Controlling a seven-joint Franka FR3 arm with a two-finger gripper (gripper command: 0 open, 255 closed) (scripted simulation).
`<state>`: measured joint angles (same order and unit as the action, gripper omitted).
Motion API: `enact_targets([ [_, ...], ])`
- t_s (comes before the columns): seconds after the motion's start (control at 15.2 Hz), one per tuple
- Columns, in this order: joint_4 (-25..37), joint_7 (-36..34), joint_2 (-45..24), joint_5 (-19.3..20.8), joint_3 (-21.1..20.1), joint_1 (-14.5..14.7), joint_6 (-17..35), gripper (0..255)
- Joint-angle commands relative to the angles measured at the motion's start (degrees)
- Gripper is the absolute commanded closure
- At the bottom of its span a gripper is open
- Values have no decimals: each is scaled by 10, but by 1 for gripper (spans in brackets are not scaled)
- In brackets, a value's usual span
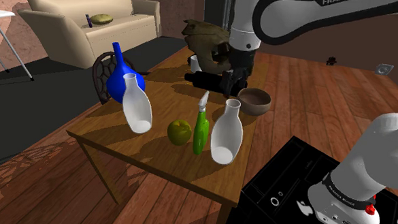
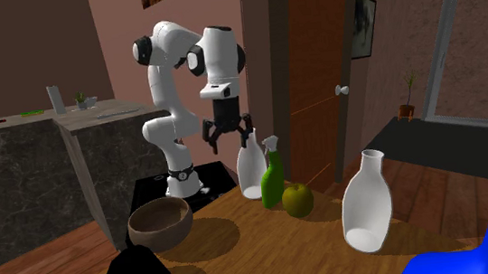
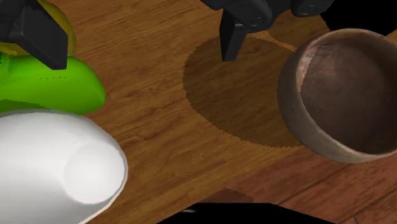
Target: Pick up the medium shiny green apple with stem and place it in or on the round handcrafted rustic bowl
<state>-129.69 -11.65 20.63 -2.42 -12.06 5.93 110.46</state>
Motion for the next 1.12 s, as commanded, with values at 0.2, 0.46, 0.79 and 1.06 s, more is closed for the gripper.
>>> enact_targets([
  [0.2, 49, -36, -86, 2, -35, 16, 47, 0],
  [0.46, 98, -64, -159, 16, -58, 28, 76, 0],
  [0.79, 174, -102, -254, 46, -81, 49, 101, 0],
  [1.06, 187, -113, -284, 57, -84, 56, 118, 0],
])
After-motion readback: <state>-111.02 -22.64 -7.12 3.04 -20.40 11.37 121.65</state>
